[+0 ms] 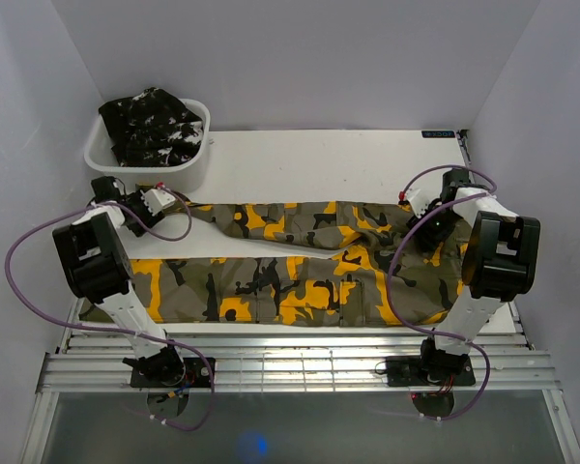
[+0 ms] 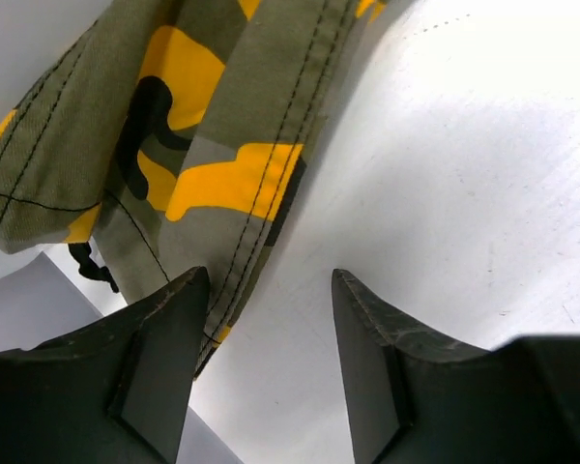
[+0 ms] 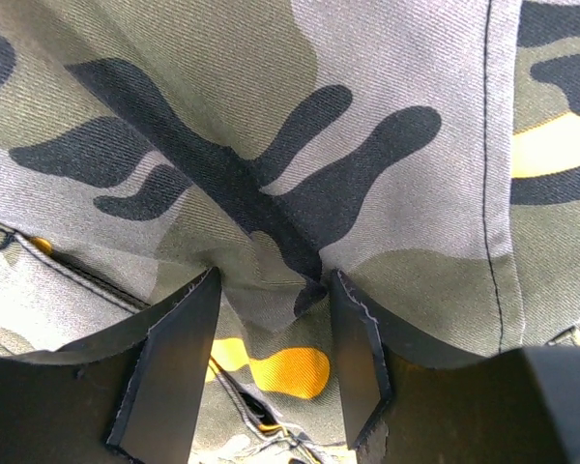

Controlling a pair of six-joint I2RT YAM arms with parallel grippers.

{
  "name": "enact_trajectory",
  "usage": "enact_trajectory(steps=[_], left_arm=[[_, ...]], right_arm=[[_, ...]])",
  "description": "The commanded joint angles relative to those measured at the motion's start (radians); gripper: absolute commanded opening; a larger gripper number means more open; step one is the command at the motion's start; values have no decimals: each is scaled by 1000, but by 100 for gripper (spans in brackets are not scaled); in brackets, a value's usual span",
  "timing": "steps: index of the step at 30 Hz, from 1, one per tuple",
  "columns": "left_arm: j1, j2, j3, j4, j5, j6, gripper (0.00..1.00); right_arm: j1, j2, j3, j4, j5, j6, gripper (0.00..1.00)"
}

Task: Fold and stack the trousers
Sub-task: Flatten the trousers out

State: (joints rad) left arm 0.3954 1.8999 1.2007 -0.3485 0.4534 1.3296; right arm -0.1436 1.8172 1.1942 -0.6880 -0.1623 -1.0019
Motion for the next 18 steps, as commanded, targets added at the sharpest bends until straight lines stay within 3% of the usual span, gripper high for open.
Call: enact_trajectory(steps=[1, 6, 9, 11, 14, 18], left_arm=[[3, -64, -81, 93, -27, 45, 63], [-7, -13, -86, 318, -161, 8, 47], [-4, -36, -35, 296, -191, -23, 28], [0, -67, 12, 174, -171, -30, 14], [8, -159, 45, -16, -139, -30, 1], [13, -312, 62, -249, -139, -18, 0]], right_arm=[[-4, -32, -15, -5, 24, -9, 55], [-4, -32, -28, 18, 53, -30, 52], [-4, -24, -15, 24, 53, -29, 50], [-4, -29, -12, 28, 53, -29, 49], [-5, -50, -37, 44, 61, -32, 49], [-20, -93, -96, 79, 73, -56, 48]])
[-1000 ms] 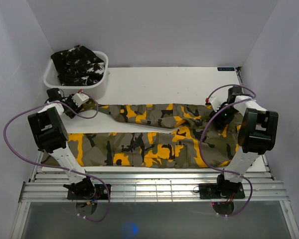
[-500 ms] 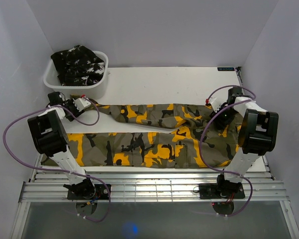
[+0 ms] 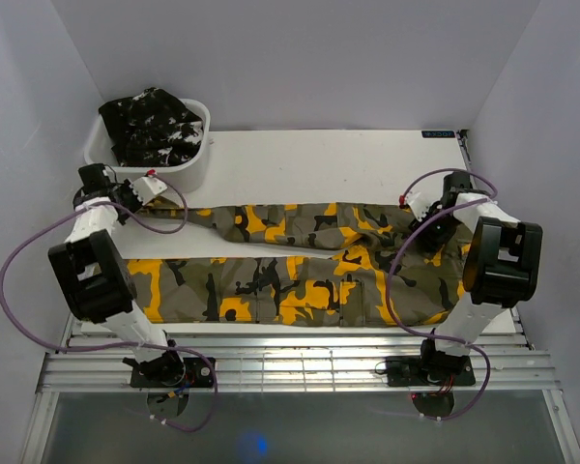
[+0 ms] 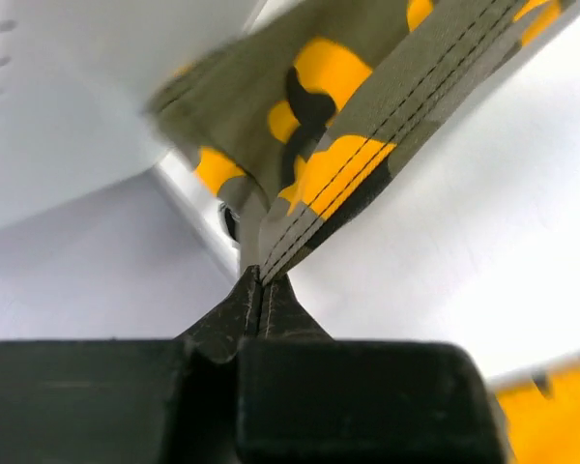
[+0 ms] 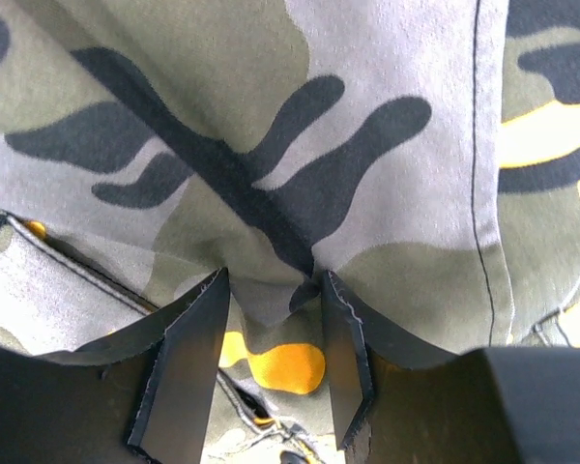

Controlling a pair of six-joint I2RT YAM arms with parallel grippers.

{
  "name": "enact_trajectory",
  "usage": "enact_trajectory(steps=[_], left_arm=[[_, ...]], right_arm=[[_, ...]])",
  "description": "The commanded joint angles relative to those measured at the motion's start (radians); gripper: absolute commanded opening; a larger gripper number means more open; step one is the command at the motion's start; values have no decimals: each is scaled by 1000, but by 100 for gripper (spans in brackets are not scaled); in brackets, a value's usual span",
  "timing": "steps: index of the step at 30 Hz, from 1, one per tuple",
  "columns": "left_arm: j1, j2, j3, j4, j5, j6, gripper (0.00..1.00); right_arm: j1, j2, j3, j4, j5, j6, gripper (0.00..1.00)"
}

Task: Fold and stack the trousers
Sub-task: Flatten the trousers out

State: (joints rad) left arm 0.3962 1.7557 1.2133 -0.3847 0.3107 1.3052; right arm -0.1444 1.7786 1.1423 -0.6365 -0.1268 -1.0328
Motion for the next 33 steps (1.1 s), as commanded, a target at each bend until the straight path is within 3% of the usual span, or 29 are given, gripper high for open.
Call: enact_trajectory(steps=[1, 8, 10, 13, 16, 17, 19, 22, 24, 29, 33], left_arm=[[13, -232, 48, -292, -8, 9, 0], [16, -401, 57, -560, -104, 20, 0], [16, -371, 119, -652, -122, 11, 0], [16, -247, 170, -622, -104, -70, 0], [13, -76, 206, -474, -73, -168, 9], [7, -32, 238, -433, -67, -220, 20], [4, 96, 284, -319, -67, -286, 29], [7, 204, 429, -289, -74, -395, 45], [19, 193, 457, -292, -62, -396, 54], [50, -17, 247, -239, 13, -278, 59], [64, -122, 95, -330, 100, -108, 54]], right_arm=[[-32, -74, -56, 34, 39, -33, 48], [-119, -134, -111, 44, 26, -116, 47], [-139, -148, -115, 43, 19, -139, 47], [-144, -148, -112, 41, 24, -151, 47], [-144, -133, -98, 37, 30, -147, 47], [-144, -121, -89, 34, 35, -145, 47], [-144, -111, -78, 28, 38, -138, 47], [-144, -100, -58, 12, 39, -136, 47], [-146, -102, -53, 6, 41, -136, 47], [-144, -99, -50, 6, 32, -142, 47], [-146, -99, -41, 1, 29, -145, 47]])
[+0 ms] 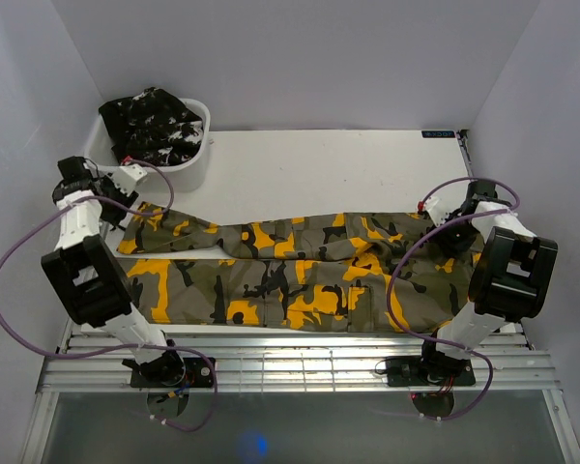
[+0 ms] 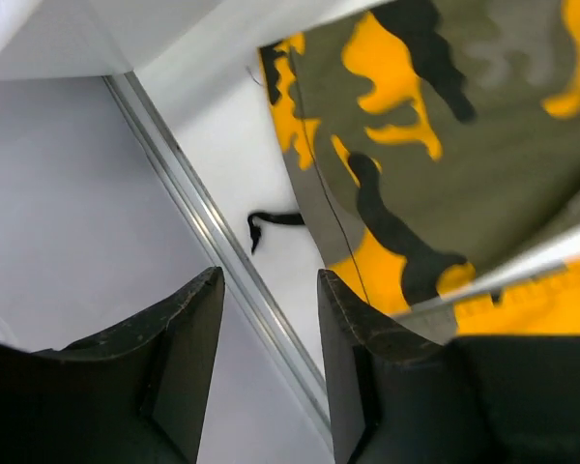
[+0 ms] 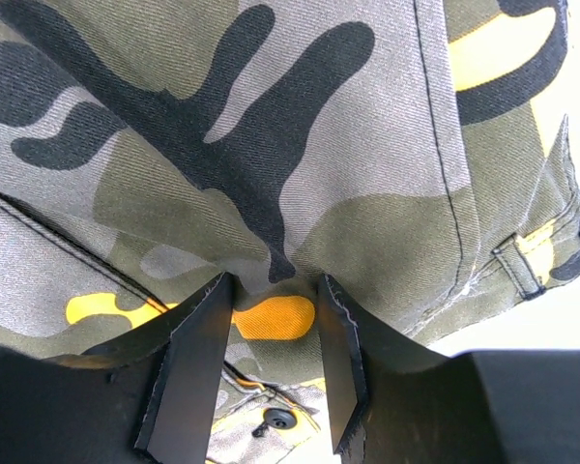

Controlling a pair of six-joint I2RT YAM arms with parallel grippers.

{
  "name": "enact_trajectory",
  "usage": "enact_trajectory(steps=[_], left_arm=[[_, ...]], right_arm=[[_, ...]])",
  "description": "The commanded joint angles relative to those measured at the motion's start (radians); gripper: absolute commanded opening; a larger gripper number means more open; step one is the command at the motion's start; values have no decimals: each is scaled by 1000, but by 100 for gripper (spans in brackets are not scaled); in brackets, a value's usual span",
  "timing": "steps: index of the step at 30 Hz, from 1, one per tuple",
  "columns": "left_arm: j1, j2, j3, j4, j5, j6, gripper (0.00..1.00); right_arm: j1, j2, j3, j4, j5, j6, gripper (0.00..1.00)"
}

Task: Fold and stack the trousers
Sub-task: Flatten the trousers out

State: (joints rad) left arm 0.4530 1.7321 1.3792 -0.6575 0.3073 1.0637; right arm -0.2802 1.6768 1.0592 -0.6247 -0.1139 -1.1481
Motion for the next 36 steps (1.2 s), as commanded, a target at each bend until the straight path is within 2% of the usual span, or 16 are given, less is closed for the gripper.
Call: enact_trajectory(steps=[1, 6, 14, 21, 23, 24, 25, 30, 32, 36], left_arm=[[7, -104, -112, -86, 110, 157, 50], [15, -97, -173, -156, 148, 309, 50], [4, 55, -132, -194, 148, 332, 55], [4, 104, -135, -214, 145, 355, 56], [4, 115, -131, -209, 148, 346, 50], [3, 127, -128, -194, 148, 340, 45], [3, 130, -117, -186, 150, 322, 32], [3, 90, -42, -197, 151, 280, 10], [3, 29, -20, -200, 151, 266, 2], [3, -107, -9, -241, 124, 219, 0]], right_arm=[[-8, 3, 47, -12, 16, -29, 47], [-10, -2, 77, -55, -15, -22, 46], [-8, -9, 82, -73, -35, -19, 46], [-8, 7, 88, -72, -26, -19, 46], [-8, 12, 87, -69, -24, -18, 46], [-8, 14, 87, -67, -21, -16, 47], [-10, 15, 87, -63, -20, -15, 46], [-10, 17, 91, -52, -17, -7, 46], [-8, 17, 90, -44, -15, -6, 46], [-8, 6, 62, 0, 17, -10, 45]])
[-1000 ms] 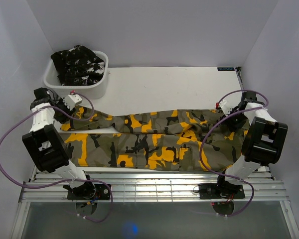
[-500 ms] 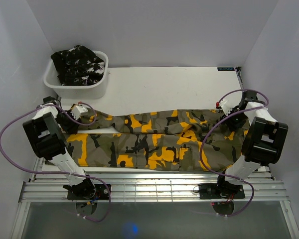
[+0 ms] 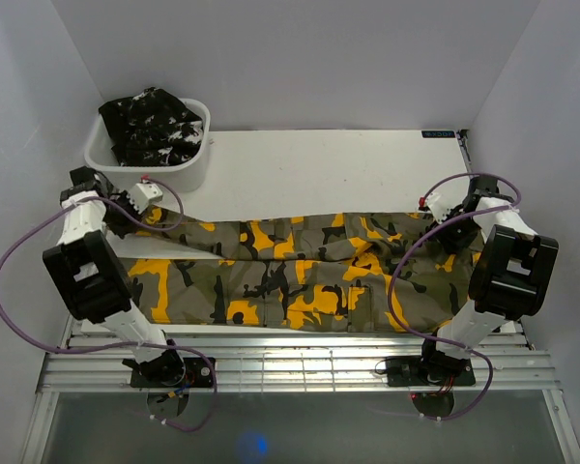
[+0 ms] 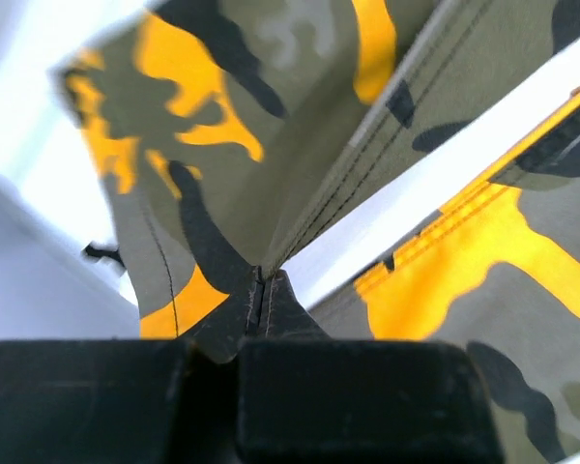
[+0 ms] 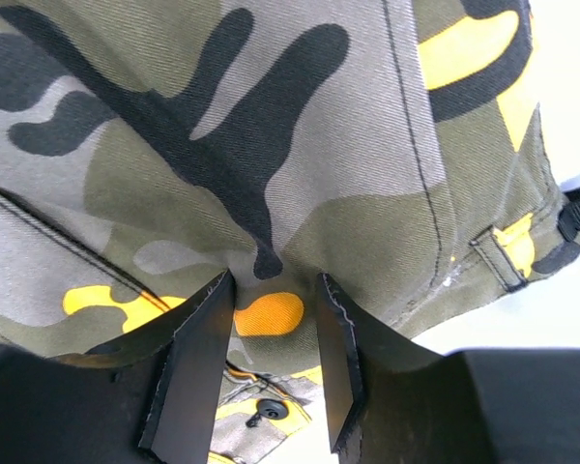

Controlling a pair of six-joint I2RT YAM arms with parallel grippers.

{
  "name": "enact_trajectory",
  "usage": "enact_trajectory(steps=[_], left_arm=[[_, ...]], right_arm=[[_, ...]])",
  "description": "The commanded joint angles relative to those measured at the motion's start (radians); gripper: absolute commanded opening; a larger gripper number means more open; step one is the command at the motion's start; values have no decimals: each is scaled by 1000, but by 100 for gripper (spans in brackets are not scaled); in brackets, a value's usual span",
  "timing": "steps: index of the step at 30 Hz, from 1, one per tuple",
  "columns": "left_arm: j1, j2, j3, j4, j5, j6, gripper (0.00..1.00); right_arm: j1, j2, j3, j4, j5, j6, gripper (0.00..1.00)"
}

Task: Fold and stack the trousers
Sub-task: Flatten the trousers out

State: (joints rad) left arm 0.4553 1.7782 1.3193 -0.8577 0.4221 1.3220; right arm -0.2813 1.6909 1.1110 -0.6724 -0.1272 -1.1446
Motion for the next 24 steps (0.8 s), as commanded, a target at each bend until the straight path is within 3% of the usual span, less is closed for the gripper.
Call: enact_trajectory(steps=[1, 9, 12, 16, 20, 23, 24], left_arm=[[0, -180, 54, -61, -12, -47, 0], [0, -451, 48, -243, -152, -73, 0], [-1, -447, 38, -248, -189, -70, 0], [-3, -248, 142, -219, -210, -147, 0], [-44, 60, 415, -126, -212, -291, 1], [-67, 300, 635, -47, -229, -342, 8], [-69, 355, 696, -47, -233, -355, 20]], right_arm=[[-7, -10, 1, 59, 41, -18, 45], [-10, -43, -14, 83, 41, -26, 43], [-9, -56, -5, 86, 38, -26, 42], [-9, -34, 7, 100, 50, -12, 42], [-10, 39, 48, 125, 84, 16, 41], [-10, 78, 75, 131, 101, 32, 40], [-9, 85, 76, 141, 119, 32, 40]])
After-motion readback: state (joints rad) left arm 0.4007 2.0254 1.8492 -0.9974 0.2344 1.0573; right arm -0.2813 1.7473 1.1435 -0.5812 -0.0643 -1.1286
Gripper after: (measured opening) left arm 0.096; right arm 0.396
